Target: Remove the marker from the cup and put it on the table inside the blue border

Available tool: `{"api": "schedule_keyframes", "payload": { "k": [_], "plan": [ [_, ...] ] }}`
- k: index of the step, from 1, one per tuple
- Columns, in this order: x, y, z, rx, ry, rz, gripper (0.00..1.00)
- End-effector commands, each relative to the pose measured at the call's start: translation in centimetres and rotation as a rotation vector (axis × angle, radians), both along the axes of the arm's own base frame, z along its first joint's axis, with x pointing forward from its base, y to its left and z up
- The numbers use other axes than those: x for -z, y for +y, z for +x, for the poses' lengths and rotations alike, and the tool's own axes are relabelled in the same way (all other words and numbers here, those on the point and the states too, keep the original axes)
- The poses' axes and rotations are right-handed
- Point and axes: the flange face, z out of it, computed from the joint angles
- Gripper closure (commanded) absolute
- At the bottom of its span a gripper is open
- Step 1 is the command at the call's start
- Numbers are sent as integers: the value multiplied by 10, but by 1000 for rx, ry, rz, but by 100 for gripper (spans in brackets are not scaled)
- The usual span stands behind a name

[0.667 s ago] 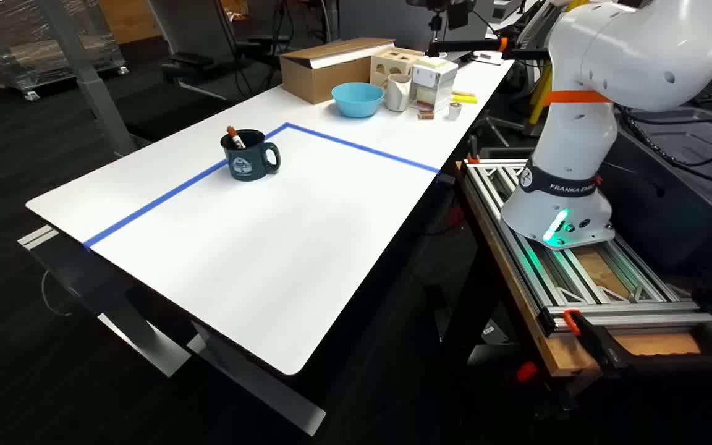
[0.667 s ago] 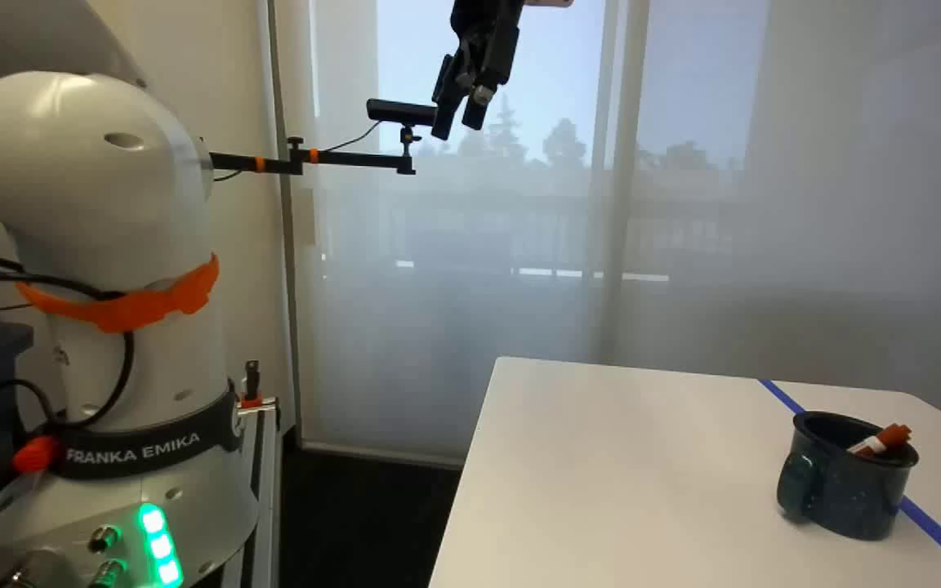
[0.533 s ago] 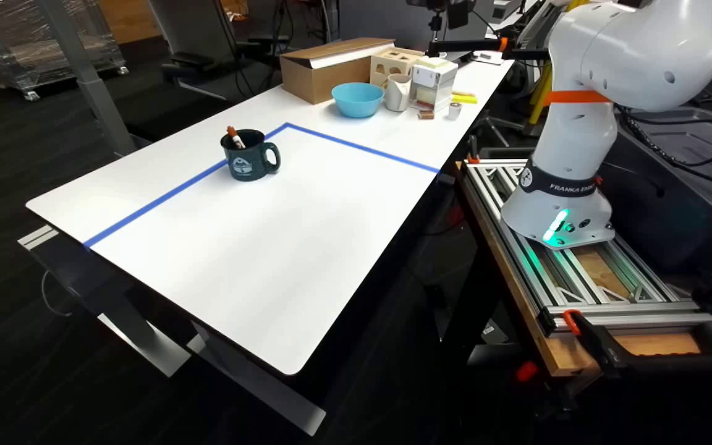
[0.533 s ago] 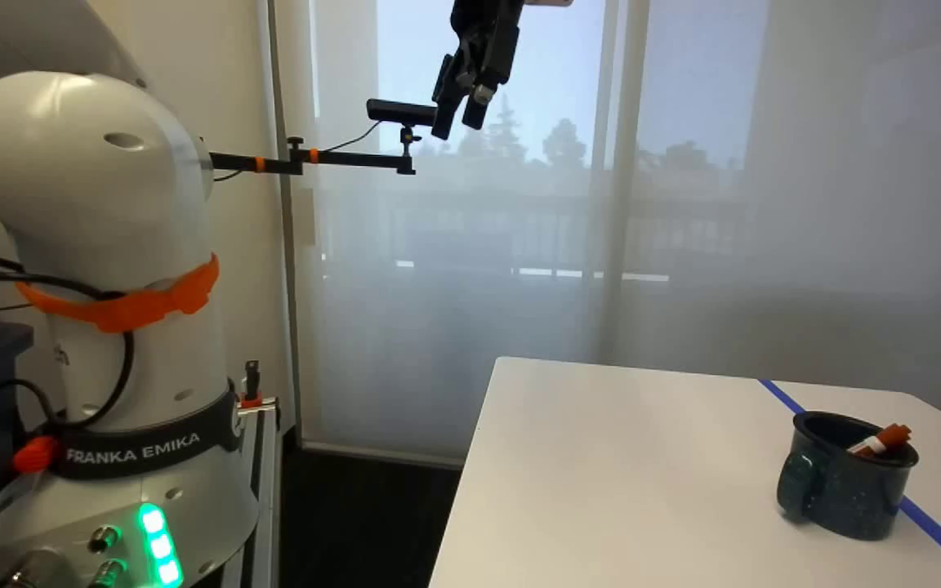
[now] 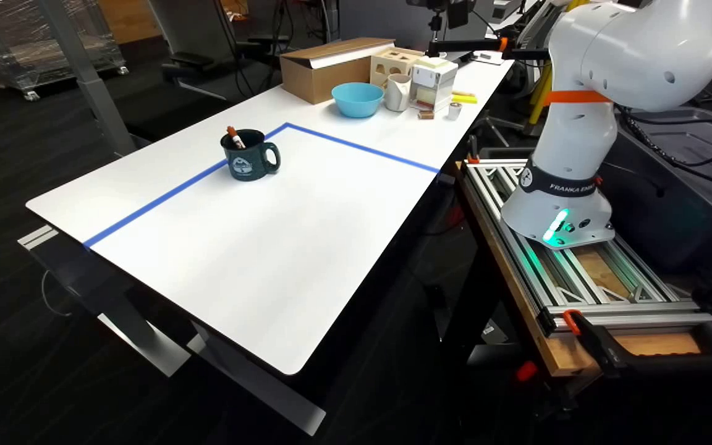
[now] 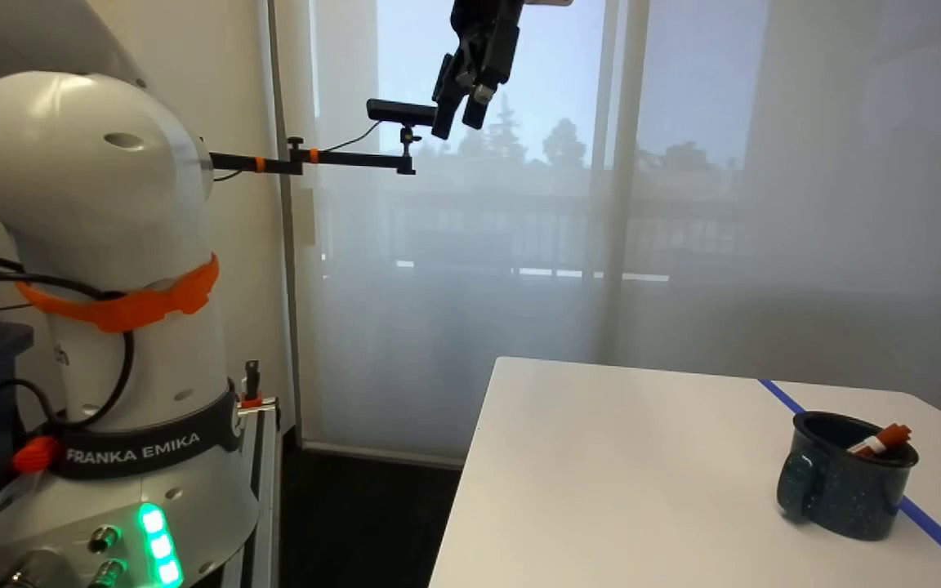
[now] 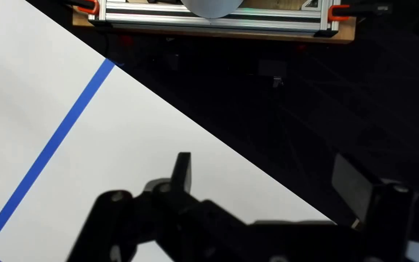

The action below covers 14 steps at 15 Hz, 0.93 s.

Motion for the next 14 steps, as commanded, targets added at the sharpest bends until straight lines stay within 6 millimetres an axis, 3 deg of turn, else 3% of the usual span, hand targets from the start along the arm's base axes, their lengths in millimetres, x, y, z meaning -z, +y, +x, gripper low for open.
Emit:
{"api": "schedule_keyframes", "payload": {
  "k": [1, 2, 7, 14],
  "plan": [
    [-1, 0, 0, 0, 1, 0, 0],
    [-1, 0, 0, 0, 1, 0, 0],
    [42, 10, 21, 73, -18, -1, 0],
    [64, -14, 79, 200, -182, 35, 0]
  ]
}}
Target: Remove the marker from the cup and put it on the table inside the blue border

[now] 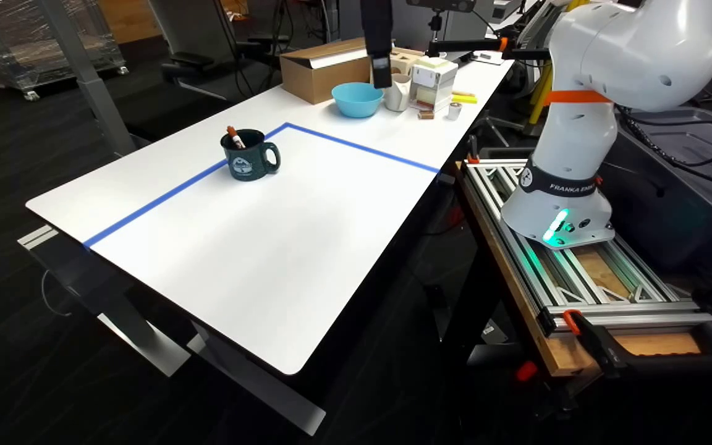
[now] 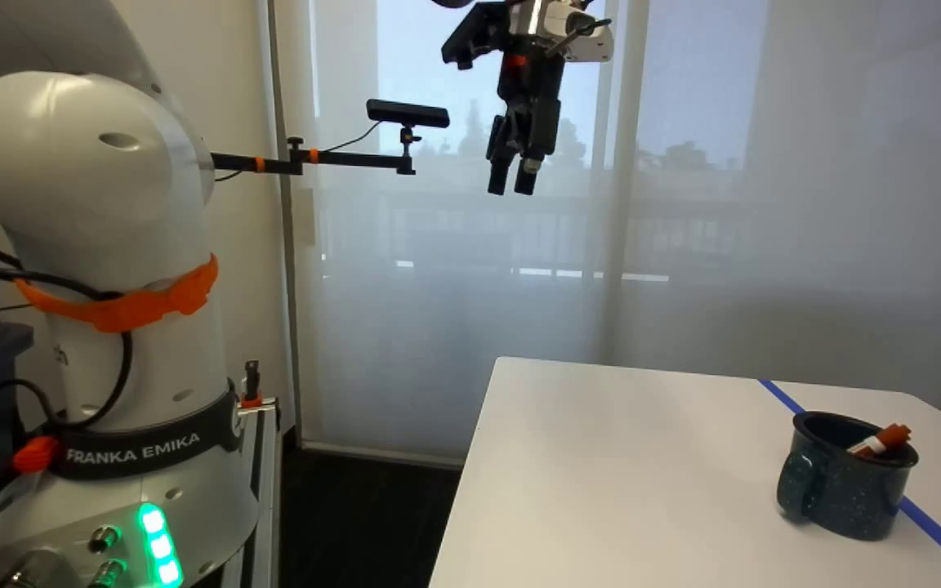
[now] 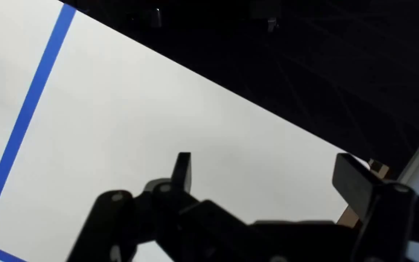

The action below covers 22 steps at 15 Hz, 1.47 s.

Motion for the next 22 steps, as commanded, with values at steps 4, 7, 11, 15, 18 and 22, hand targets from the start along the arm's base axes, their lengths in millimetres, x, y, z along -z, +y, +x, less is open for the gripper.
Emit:
{"api": "schedule_keyframes", "payload": {
  "k": [4, 7, 11, 15, 18, 22],
  "plan": [
    [9, -38, 52, 146, -164, 49, 0],
    [15, -57, 73, 201, -217, 56, 0],
    [26, -78, 94, 275, -266, 70, 0],
    [39, -97, 114, 366, -297, 94, 0],
    [44, -107, 128, 434, -325, 128, 0],
    [51, -127, 145, 543, -371, 147, 0]
  ]
}}
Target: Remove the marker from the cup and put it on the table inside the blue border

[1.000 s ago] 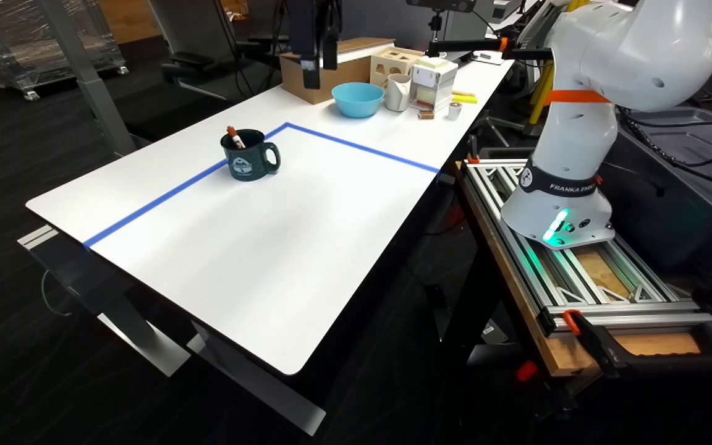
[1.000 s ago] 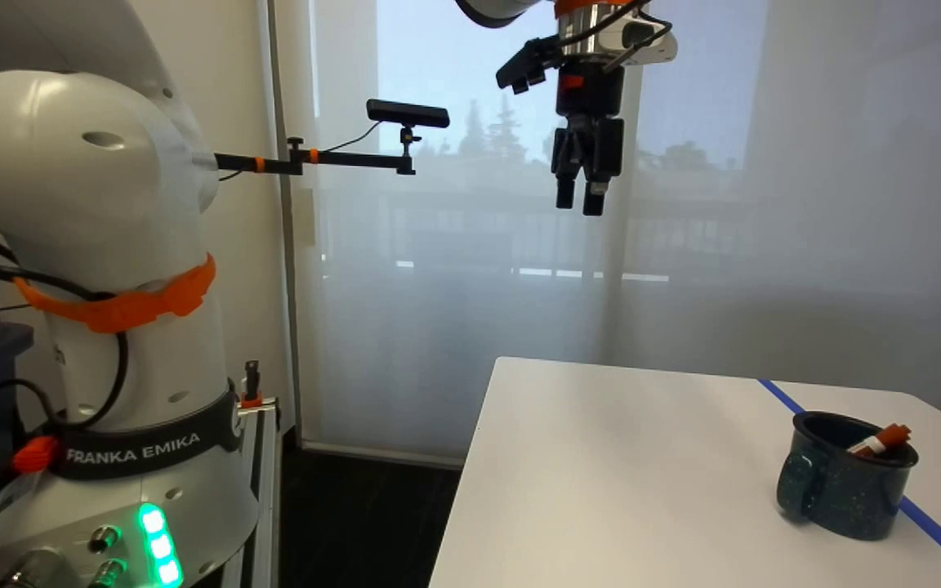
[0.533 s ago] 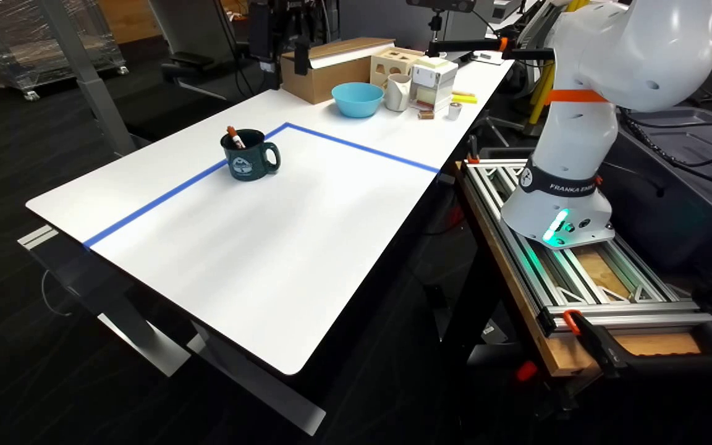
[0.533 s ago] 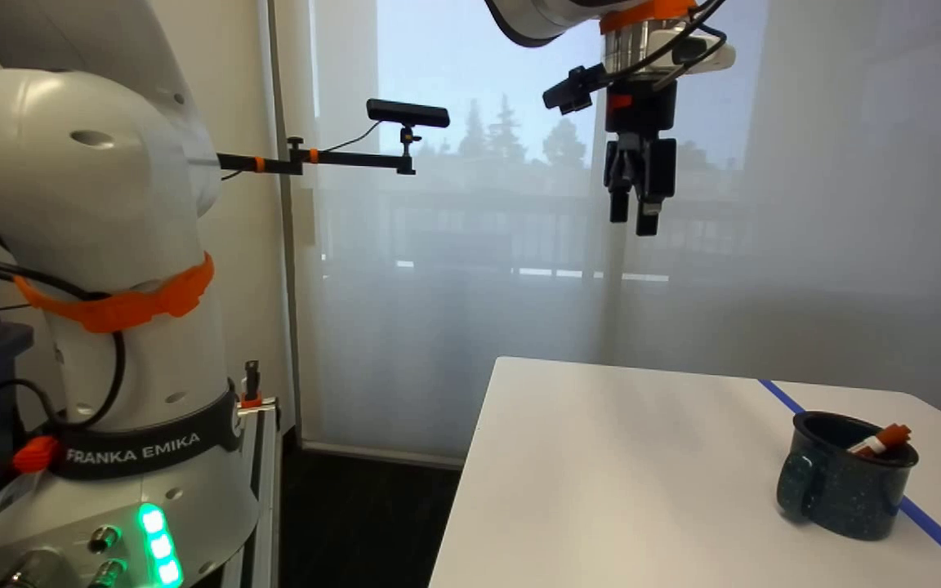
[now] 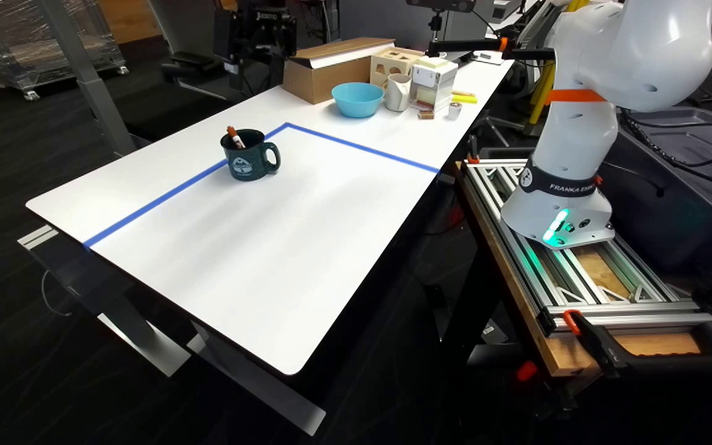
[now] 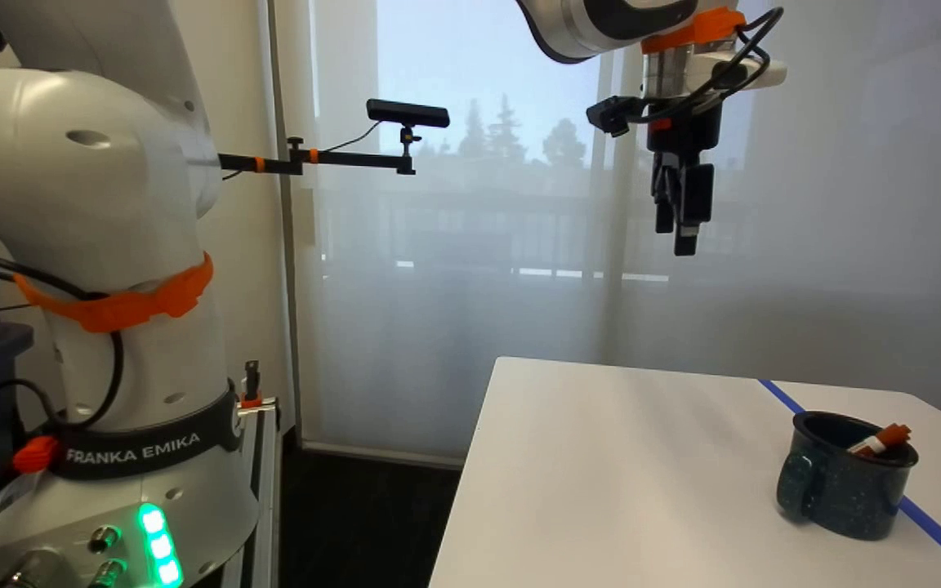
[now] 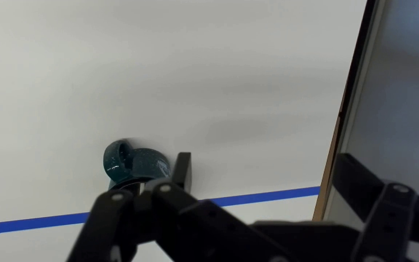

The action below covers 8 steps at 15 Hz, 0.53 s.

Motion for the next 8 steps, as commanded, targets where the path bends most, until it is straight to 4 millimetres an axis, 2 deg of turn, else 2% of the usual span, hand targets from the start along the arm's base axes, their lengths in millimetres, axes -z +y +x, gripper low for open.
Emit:
{"api": "schedule_keyframes", "payload": {
  "k": [1, 4, 8],
  "plan": [
    [3, -19, 20, 112, -40, 19, 0],
    [16, -39, 31, 186, -45, -4, 0],
    [35, -54, 44, 199, -26, -90, 0]
  ]
}}
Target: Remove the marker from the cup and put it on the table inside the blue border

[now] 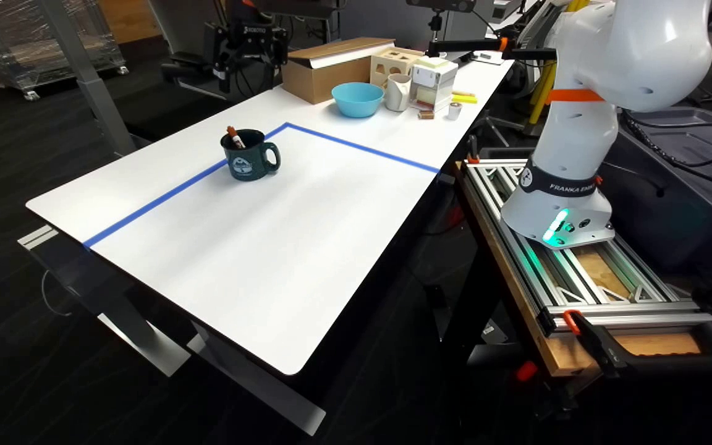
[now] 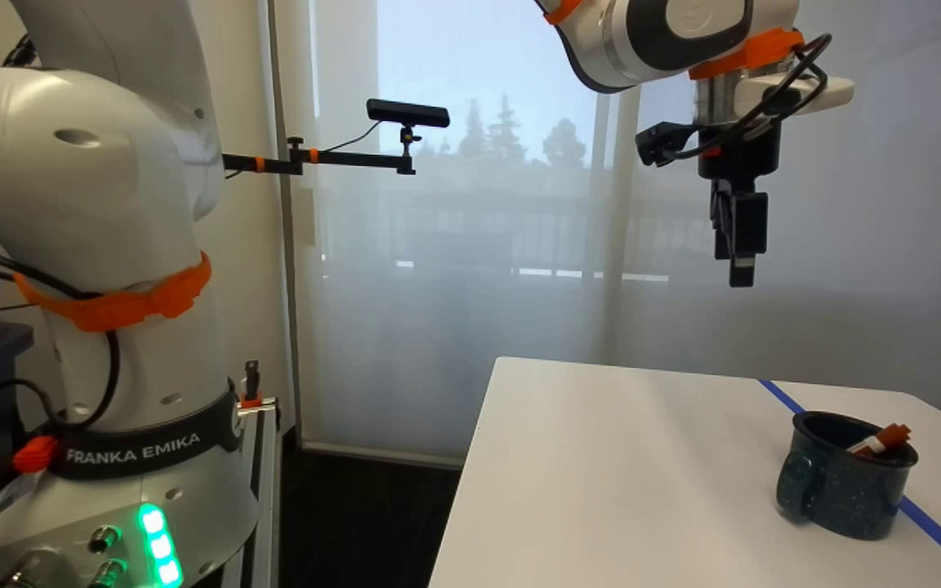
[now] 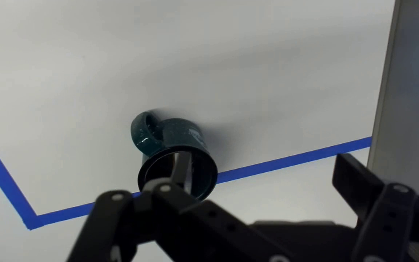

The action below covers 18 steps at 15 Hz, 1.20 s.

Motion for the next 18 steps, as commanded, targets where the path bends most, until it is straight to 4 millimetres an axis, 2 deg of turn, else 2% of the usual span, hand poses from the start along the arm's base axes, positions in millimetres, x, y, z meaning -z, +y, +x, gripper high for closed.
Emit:
{"api": "schedule_keyframes", "payload": {
  "k": [1, 5, 9, 14, 15, 18],
  "plan": [
    [13, -10, 18, 28, 20, -93, 0],
    [33, -29, 28, 48, 77, -212, 0],
    [41, -42, 40, 29, 72, -297, 0],
    [49, -30, 55, -39, 29, -256, 0],
    [47, -37, 45, -13, 50, -272, 0],
    [53, -31, 49, -30, 47, -265, 0]
  ]
}}
